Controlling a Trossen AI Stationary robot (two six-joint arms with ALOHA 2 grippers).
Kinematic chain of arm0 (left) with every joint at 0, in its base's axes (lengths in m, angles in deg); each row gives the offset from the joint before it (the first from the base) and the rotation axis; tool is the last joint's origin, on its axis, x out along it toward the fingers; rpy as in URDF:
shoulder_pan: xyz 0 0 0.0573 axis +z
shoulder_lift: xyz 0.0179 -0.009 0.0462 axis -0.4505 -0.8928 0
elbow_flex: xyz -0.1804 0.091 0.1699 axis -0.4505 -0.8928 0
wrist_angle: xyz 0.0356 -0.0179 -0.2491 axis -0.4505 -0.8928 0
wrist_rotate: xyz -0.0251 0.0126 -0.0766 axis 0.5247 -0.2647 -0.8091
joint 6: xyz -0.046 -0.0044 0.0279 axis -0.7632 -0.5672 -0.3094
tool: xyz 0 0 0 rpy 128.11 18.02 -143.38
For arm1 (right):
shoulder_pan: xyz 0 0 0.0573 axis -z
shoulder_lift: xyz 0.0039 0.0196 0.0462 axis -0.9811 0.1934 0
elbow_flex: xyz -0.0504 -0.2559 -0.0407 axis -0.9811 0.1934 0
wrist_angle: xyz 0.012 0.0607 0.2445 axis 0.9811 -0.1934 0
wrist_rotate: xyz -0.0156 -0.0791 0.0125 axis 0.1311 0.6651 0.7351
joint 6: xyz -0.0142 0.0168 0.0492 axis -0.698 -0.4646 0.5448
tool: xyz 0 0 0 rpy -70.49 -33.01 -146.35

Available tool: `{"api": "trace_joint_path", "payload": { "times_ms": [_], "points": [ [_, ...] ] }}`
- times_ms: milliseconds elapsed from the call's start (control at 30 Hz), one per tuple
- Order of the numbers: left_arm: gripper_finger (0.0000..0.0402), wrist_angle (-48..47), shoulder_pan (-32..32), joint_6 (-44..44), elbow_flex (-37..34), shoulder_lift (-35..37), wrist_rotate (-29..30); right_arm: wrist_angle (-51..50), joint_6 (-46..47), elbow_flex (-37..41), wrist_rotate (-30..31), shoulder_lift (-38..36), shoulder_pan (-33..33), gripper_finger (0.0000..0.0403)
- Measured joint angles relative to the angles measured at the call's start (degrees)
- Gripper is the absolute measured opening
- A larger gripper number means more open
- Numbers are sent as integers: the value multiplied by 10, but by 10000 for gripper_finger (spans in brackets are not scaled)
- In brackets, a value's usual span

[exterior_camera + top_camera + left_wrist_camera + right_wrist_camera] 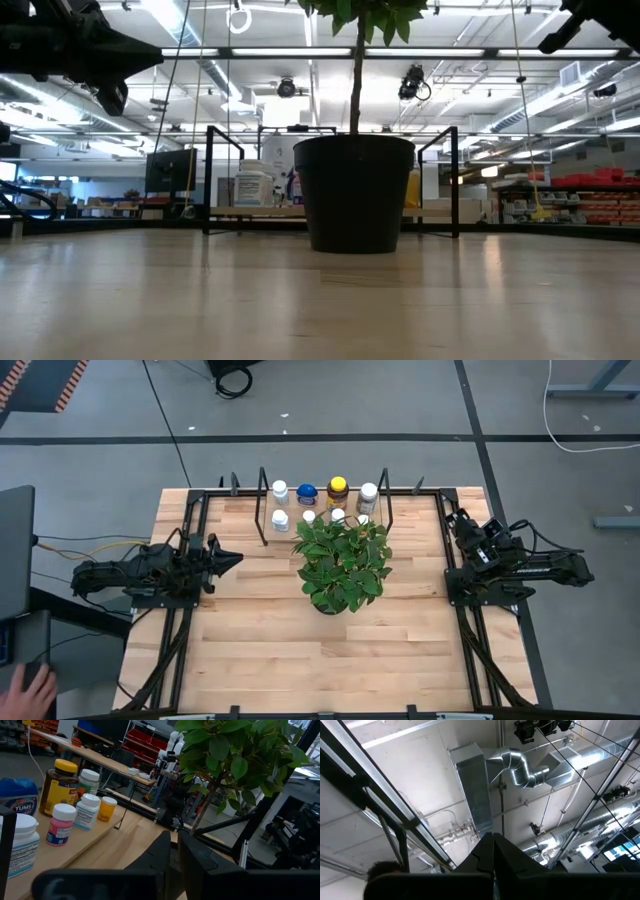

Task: Pick and place medicine bottles onto shelf by color
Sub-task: Return to Home Position

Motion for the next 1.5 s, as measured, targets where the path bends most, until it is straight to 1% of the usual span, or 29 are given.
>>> {"api": "trace_joint_path", "payload": {
  "times_ms": [300,633,933,1267,1500],
  "points": [
    [47,0,0,0,0,0,0,0,0,0,0,0,0,6],
    [39,0,0,0,0,0,0,0,0,0,0,0,0,6],
    [47,0,0,0,0,0,0,0,0,0,0,0,0,6],
    [39,0,0,0,0,0,0,0,0,0,0,0,0,6],
    [46,0,0,0,0,0,0,0,0,0,0,0,0,6]
  ]
}}
